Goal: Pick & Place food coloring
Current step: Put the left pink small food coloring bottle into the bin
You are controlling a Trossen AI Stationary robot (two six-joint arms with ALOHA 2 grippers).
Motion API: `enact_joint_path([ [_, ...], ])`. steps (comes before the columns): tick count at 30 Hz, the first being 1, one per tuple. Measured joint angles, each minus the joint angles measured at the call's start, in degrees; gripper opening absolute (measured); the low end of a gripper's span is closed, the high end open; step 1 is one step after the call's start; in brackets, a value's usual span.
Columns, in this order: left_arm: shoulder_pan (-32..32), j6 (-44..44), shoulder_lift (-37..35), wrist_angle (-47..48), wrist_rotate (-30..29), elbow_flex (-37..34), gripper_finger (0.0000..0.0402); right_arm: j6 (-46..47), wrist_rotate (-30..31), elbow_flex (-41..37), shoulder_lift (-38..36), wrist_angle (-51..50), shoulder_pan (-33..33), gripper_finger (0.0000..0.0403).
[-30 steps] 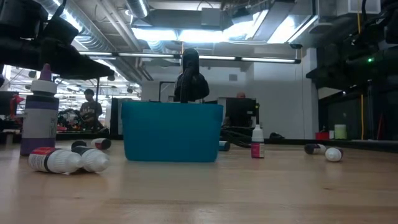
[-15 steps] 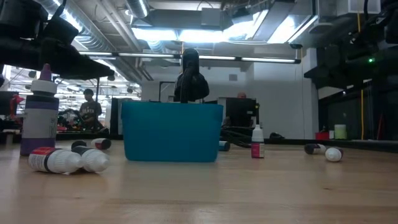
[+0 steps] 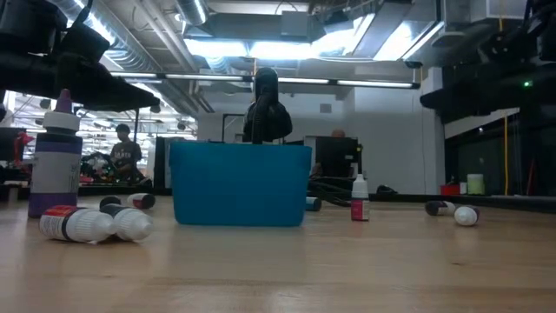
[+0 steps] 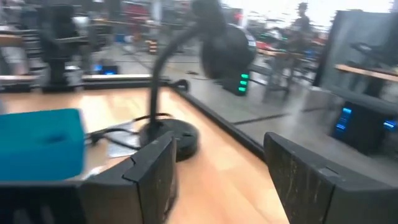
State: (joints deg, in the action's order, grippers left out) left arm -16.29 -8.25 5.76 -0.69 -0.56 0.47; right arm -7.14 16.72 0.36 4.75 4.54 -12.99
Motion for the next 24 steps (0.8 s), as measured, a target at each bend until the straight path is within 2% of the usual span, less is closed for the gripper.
enact_joint_path([
  [13,0.0,0.0,0.0,0.0,0.01,0.01,0.0269,2.47,-16.26,0.01,-0.01,-0.11,0.0,0.0244],
  [24,0.01,0.0,0.01,0.0,-0.01,0.0,0.0269,12.39,-16.85,0.51,0.0,0.76,-0.01,0.0244],
])
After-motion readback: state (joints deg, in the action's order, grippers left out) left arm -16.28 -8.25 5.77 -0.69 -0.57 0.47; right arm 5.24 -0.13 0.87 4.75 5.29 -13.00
